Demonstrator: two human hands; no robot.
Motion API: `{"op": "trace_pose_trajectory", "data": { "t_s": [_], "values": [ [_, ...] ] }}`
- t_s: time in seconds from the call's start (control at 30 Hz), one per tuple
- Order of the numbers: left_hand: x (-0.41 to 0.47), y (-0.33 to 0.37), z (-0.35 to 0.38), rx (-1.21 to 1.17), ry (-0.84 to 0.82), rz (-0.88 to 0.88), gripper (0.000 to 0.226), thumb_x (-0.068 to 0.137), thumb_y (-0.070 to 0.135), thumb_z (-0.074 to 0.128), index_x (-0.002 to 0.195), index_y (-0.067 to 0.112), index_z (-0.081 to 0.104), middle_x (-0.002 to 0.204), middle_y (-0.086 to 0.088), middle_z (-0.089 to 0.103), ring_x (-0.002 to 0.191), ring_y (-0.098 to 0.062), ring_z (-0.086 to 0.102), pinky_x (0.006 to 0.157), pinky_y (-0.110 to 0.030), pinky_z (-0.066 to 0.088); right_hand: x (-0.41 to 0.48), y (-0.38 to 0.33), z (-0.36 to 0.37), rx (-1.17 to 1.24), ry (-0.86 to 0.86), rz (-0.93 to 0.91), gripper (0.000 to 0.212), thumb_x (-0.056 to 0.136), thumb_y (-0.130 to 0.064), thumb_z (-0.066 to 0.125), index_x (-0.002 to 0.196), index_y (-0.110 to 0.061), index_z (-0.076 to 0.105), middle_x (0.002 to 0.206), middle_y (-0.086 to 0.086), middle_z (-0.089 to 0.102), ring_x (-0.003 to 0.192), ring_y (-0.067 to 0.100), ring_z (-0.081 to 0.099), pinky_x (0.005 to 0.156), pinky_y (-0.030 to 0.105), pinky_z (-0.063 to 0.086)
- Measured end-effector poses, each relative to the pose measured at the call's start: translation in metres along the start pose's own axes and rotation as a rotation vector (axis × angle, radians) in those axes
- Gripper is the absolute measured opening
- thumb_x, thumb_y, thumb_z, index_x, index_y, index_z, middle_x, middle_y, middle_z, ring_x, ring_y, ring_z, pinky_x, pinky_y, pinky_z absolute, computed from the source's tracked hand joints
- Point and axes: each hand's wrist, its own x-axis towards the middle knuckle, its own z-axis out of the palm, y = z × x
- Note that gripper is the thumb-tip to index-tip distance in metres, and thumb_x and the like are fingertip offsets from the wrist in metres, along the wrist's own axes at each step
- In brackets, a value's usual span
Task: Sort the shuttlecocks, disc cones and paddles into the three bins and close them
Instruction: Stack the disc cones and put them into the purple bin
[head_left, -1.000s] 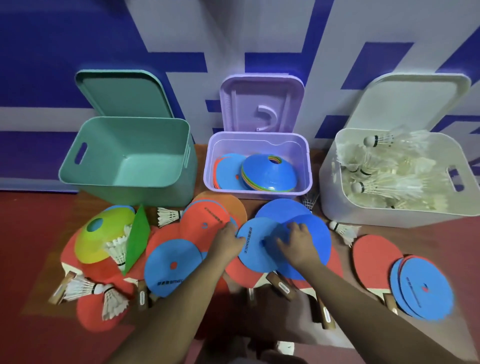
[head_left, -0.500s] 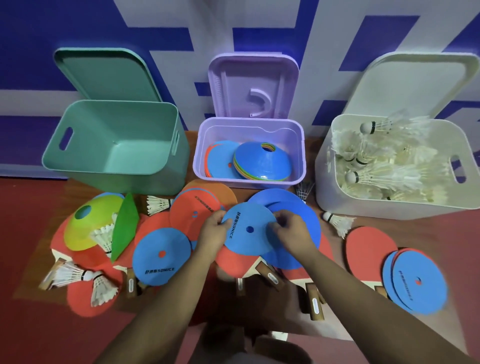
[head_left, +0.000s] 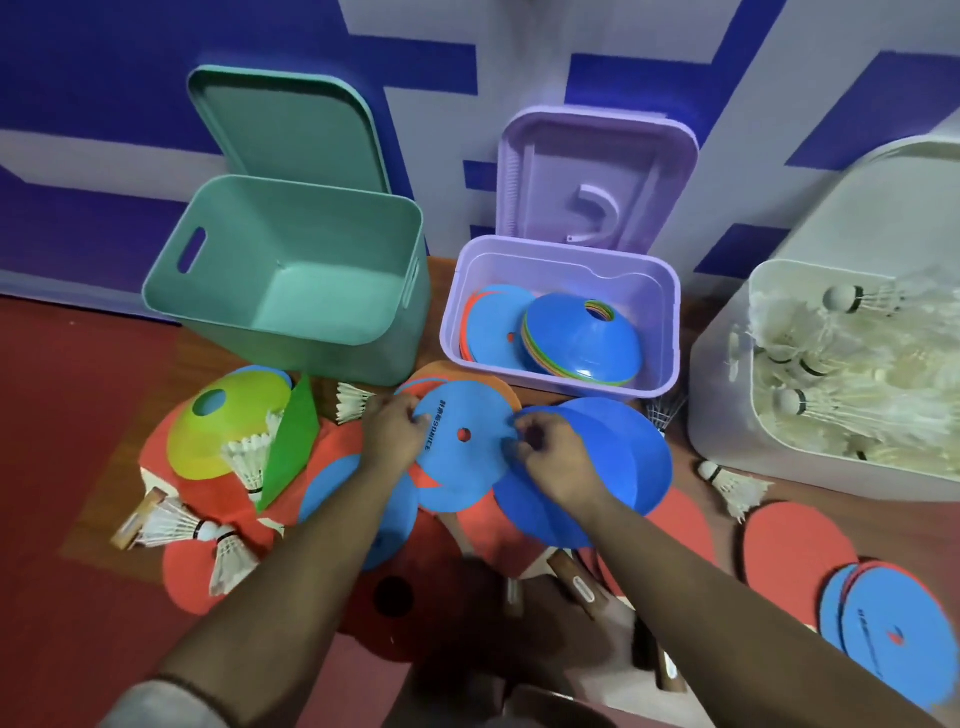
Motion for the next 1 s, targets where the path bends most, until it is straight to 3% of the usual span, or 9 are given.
{"op": "trace_pose_trajectory", "data": {
  "t_s": [0.17,0.27,0.37,0.5,0.6,0.7,0.83,1.0],
  "values": [
    [0.018,-0.009,0.012,0.118,-0.068,-0.027,0.006,0.079,0.013,0.064,0.082,0.008,0.063,0.093,-0.022,0.053,0.093,-0.036,0.052,0.085,-0.033,0.040,0.007,0.004,0.002,-0.147,0.050,-0.066,0.024,0.081,0.000,0.062,0.104,-0.004,0.066,0.093,0.008,0.059,0.087,0.023,0.054,0.078,0.021,0.038],
    [0.018,-0.013,0.012,0.196,0.001,0.014,0.011,0.076,0.017,0.068,0.085,0.012,0.064,0.092,-0.021,0.052,0.092,-0.037,0.051,0.085,-0.037,0.043,0.003,0.014,0.006,-0.304,0.055,-0.152,0.026,0.083,-0.008,0.060,0.109,-0.007,0.062,0.108,0.009,0.052,0.101,0.025,0.053,0.088,0.034,0.045],
    [0.017,-0.010,0.006,0.161,0.060,0.078,0.019,0.077,0.010,0.068,0.095,0.012,0.065,0.098,-0.018,0.049,0.090,-0.035,0.051,0.085,-0.036,0.043,-0.005,0.021,0.008,-0.493,0.137,-0.204,0.031,0.080,-0.013,0.065,0.109,-0.004,0.059,0.112,0.014,0.048,0.104,0.032,0.050,0.084,0.041,0.050],
    [0.005,0.004,-0.007,0.008,0.074,0.154,0.030,0.079,-0.003,0.063,0.107,0.007,0.058,0.108,-0.019,0.049,0.092,-0.035,0.054,0.087,-0.031,0.038,-0.015,0.026,0.006,-0.706,0.329,-0.083,0.032,0.065,-0.014,0.076,0.091,-0.003,0.060,0.092,0.017,0.053,0.083,0.038,0.053,0.062,0.043,0.049],
    [0.001,0.007,-0.017,-0.098,0.070,0.110,0.038,0.079,-0.001,0.062,0.115,0.006,0.055,0.110,-0.016,0.061,0.102,-0.030,0.057,0.088,-0.033,0.041,-0.026,0.033,0.008,-0.814,0.274,0.048,0.040,0.071,-0.031,0.075,0.095,-0.003,0.060,0.085,0.016,0.063,0.083,0.038,0.057,0.068,0.044,0.048],
    [-0.004,0.013,-0.026,-0.071,-0.001,0.109,0.026,0.081,0.006,0.063,0.107,0.008,0.066,0.098,-0.012,0.068,0.094,-0.028,0.062,0.078,-0.026,0.040,-0.032,0.035,0.008,-0.852,0.226,0.103,0.055,0.078,-0.043,0.069,0.113,-0.002,0.057,0.089,0.013,0.068,0.099,0.035,0.056,0.081,0.044,0.043],
    [-0.026,0.027,-0.036,-0.117,-0.080,0.182,0.027,0.089,0.007,0.056,0.113,0.017,0.063,0.093,0.004,0.064,0.087,-0.014,0.057,0.071,-0.021,0.035,-0.030,0.038,-0.001,-0.780,0.139,0.042,0.046,0.092,-0.040,0.054,0.127,-0.011,0.049,0.107,0.010,0.064,0.114,0.029,0.049,0.090,0.041,0.034],
    [-0.060,0.041,-0.049,-0.266,-0.067,0.211,0.027,0.089,0.005,0.056,0.110,0.020,0.061,0.095,0.005,0.066,0.090,-0.013,0.060,0.079,-0.026,0.044,-0.051,0.024,-0.037,-0.354,0.245,-0.102,0.034,0.090,-0.032,0.061,0.108,-0.004,0.057,0.090,0.015,0.063,0.092,0.034,0.053,0.075,0.039,0.037]
  ]
}}
